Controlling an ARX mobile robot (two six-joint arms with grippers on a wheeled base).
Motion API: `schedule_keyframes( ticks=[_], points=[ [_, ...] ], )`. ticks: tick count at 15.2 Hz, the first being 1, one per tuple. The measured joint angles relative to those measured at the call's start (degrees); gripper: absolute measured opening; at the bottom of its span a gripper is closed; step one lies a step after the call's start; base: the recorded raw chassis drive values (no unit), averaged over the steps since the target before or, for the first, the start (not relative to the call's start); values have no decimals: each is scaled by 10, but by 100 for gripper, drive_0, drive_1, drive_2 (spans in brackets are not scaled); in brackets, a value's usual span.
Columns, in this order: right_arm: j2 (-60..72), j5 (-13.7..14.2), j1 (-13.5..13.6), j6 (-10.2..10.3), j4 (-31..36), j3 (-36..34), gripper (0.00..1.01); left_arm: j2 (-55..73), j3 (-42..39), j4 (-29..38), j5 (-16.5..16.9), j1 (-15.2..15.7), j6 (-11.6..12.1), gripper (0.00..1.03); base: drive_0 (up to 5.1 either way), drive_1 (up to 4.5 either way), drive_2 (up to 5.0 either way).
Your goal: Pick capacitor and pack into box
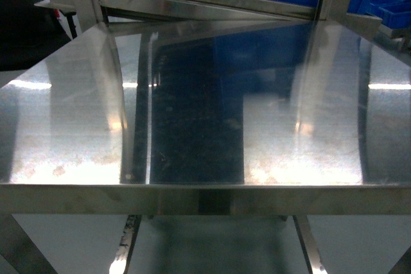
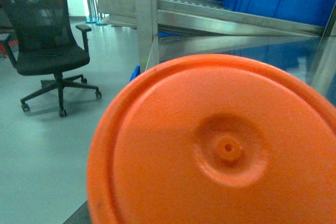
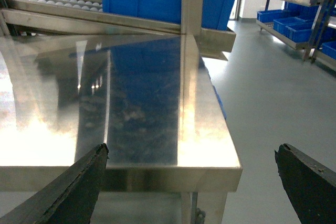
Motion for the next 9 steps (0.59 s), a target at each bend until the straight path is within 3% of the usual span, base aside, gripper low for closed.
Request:
schedule_keyframes(
  ticks=[9],
  points=[
    [0,0,0,0,0,0,98,0,0,0,0,0,0,44,0,0,0]
  ],
)
